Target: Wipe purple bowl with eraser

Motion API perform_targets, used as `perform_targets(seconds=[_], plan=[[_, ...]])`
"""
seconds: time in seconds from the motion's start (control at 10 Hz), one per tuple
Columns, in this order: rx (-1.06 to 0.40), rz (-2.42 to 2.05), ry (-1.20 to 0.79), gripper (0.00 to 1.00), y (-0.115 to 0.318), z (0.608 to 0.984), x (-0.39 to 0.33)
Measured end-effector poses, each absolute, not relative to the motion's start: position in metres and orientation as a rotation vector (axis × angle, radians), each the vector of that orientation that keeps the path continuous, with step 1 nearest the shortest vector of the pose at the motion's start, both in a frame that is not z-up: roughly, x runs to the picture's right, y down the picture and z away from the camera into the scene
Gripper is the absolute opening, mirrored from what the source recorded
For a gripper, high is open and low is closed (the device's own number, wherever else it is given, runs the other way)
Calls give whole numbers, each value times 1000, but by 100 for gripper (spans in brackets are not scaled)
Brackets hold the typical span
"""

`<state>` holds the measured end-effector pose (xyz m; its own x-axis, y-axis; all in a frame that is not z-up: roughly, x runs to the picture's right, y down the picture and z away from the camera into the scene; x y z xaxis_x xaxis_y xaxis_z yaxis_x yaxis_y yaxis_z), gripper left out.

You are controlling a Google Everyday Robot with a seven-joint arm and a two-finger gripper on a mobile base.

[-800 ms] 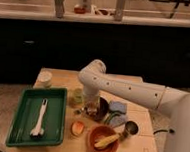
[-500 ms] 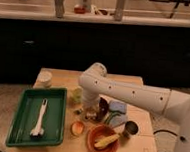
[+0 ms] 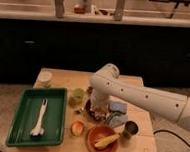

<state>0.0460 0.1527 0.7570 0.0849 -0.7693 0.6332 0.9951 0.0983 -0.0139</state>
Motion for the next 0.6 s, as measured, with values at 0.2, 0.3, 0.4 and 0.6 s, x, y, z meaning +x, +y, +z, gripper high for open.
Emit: perform_targets(seconds=[0.2,0.3,0.4,0.6], plan=[[-512,-1376,-505,0,137,772,53],[-516,-1368,-494,0,131,781,54],[-520,-1369,-486,0,125,791,51],[-519,-1377,-495,0,124,797,40]])
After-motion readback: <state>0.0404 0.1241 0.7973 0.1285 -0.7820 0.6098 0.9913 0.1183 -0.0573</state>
